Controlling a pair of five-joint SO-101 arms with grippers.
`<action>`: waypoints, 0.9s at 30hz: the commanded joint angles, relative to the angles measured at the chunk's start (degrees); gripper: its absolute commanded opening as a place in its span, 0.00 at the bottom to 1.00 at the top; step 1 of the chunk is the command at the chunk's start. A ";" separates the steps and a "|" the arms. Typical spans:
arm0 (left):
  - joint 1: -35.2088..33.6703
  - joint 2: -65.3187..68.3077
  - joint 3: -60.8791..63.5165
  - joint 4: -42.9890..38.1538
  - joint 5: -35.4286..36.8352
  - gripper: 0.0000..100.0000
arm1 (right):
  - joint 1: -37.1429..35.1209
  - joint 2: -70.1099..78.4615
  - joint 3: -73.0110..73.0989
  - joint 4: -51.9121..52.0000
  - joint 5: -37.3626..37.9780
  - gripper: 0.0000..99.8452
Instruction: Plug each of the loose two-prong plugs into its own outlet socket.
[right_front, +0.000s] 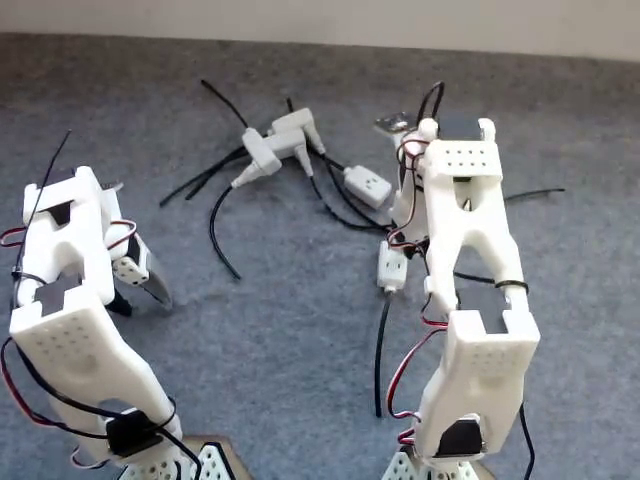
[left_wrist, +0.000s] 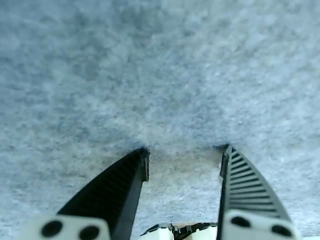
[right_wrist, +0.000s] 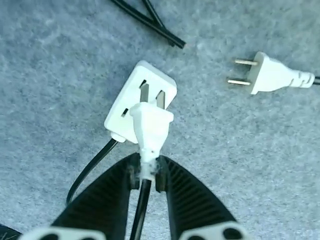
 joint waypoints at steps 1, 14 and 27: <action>-2.59 -0.92 0.04 -0.79 -0.35 0.23 | 0.13 -0.66 -1.01 2.24 -0.62 0.01; -2.33 -0.92 0.04 -0.88 -0.35 0.23 | 0.75 -12.44 -1.01 2.24 -0.18 0.01; 4.79 -1.19 0.48 -4.40 -0.09 0.23 | -1.36 -36.97 -0.04 2.24 1.93 0.01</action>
